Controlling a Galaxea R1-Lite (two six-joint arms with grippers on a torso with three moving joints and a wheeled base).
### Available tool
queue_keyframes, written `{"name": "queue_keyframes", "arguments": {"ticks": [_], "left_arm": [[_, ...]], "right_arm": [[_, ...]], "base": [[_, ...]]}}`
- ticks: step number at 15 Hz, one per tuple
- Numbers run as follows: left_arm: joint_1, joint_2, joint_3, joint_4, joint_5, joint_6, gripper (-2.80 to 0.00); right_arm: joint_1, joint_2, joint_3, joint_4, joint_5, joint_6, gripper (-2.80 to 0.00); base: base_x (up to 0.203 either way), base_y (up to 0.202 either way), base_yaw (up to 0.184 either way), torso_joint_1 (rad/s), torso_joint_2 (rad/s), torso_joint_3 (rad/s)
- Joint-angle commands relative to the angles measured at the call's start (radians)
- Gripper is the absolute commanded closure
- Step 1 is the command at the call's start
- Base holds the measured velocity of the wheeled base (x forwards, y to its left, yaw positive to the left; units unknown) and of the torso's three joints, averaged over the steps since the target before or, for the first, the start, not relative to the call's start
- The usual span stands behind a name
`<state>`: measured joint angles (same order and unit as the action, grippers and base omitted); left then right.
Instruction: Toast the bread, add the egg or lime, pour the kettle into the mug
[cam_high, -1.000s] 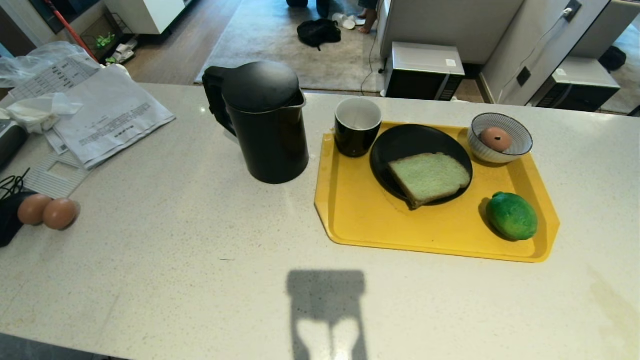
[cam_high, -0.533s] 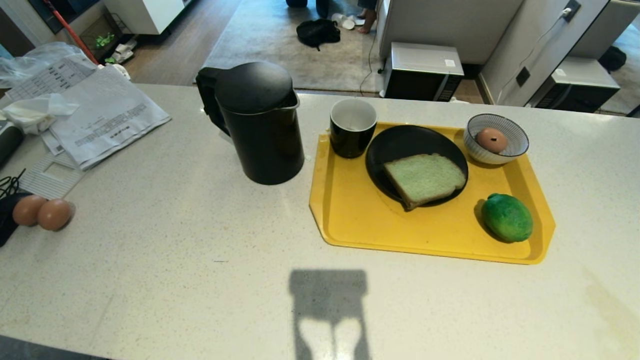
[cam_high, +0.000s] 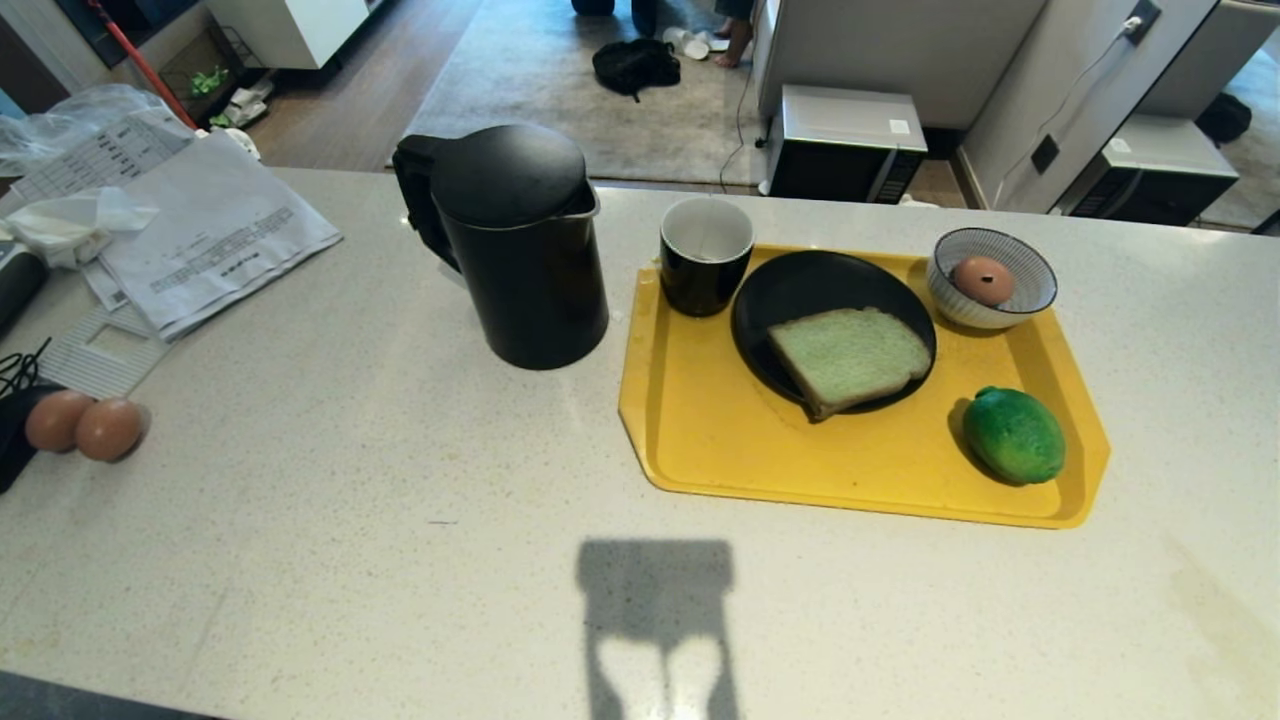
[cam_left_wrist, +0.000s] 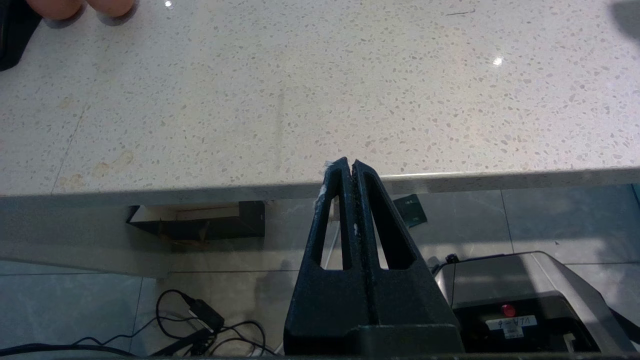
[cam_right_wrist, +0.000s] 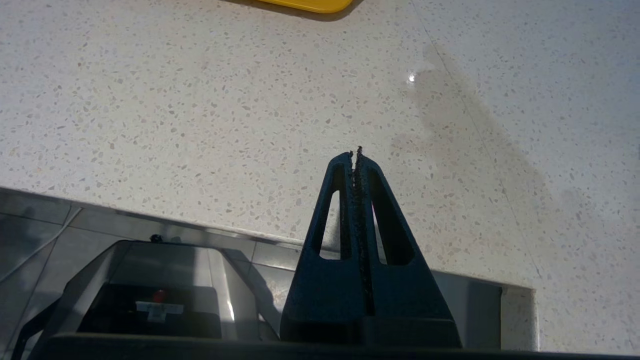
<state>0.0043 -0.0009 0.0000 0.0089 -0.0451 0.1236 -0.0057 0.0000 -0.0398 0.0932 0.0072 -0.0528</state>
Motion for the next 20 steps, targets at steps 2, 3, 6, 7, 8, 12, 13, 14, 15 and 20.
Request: {"name": "queue_keyframes", "arguments": {"ticks": [2,3,6,7,8,12,13,14,15,20], "left_arm": [[0.0,-0.001,0.0,0.0,0.001,0.001,0.0],[0.0,-0.001,0.0,0.0,-0.001,0.001,0.0],[0.0,-0.001,0.0,0.0,-0.001,0.001,0.0],[0.0,-0.001,0.0,0.0,-0.001,0.001,0.0],[0.0,-0.001,0.0,0.0,-0.001,0.001,0.0],[0.002,-0.001,0.0,0.0,-0.001,0.001,0.0],[0.0,-0.001,0.0,0.0,-0.001,0.001,0.0],[0.001,-0.001,0.0,0.0,-0.001,0.001,0.0],[0.001,-0.001,0.0,-0.001,-0.001,0.001,0.0],[0.0,-0.001,0.0,-0.001,-0.001,0.001,0.0]], "right_arm": [[0.0,0.0,0.0,0.0,0.0,-0.001,0.0],[0.0,0.0,0.001,0.0,0.0,-0.001,0.0],[0.0,0.0,0.0,0.0,0.001,-0.001,0.0],[0.0,0.0,0.0,0.0,0.003,-0.001,0.0],[0.0,0.0,0.001,0.0,0.003,0.0,0.0],[0.0,0.0,0.0,0.0,0.002,-0.001,0.0],[0.0,0.0,0.0,0.0,0.002,-0.001,0.0],[0.001,0.0,0.001,0.0,0.002,-0.001,0.0],[0.0,0.0,0.0,0.0,0.001,-0.001,0.0],[0.0,0.0,0.0,0.0,0.002,0.001,0.0]], "base": [[0.0,0.0,0.0,0.0,0.0,0.0],[0.0,0.0,0.0,0.0,0.0,0.0],[0.0,0.0,0.0,0.0,0.0,0.0],[0.0,0.0,0.0,0.0,0.0,0.0],[0.0,0.0,0.0,0.0,0.0,0.0],[0.0,0.0,0.0,0.0,0.0,0.0],[0.0,0.0,0.0,0.0,0.0,0.0],[0.0,0.0,0.0,0.0,0.0,0.0],[0.0,0.0,0.0,0.0,0.0,0.0],[0.0,0.0,0.0,0.0,0.0,0.0]]}}
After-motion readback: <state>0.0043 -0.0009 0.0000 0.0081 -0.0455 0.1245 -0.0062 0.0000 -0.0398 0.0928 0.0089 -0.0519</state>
